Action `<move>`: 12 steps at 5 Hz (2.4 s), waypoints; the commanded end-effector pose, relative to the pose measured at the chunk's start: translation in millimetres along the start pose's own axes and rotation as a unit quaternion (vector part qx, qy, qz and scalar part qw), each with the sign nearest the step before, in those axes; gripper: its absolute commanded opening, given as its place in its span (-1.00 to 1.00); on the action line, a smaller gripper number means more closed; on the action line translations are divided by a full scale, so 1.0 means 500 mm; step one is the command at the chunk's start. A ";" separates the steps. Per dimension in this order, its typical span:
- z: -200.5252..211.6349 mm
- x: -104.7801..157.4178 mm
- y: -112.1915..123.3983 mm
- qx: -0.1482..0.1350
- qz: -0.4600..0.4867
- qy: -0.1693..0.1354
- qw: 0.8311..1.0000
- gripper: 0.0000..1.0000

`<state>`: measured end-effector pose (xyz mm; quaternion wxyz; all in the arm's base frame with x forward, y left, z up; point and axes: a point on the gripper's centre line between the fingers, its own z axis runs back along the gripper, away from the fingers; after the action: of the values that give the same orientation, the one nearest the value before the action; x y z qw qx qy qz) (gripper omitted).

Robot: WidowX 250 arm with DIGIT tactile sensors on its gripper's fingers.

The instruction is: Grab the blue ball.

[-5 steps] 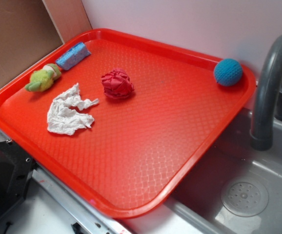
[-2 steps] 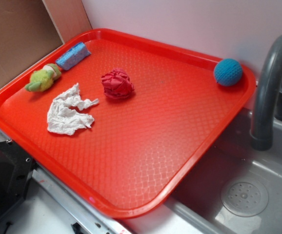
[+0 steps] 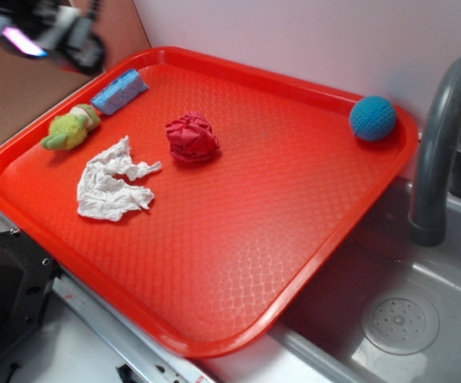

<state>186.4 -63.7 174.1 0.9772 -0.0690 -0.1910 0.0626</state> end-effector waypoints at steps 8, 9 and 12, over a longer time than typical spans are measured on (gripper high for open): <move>-0.388 0.246 -0.169 0.036 -0.028 -0.035 0.998 -1.00; -0.368 0.248 -0.160 0.039 -0.013 -0.037 0.998 -1.00; -0.114 0.187 -0.027 -0.001 0.012 0.056 0.998 -1.00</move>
<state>289.0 -72.0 136.8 0.9896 -0.0666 -0.1031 0.0750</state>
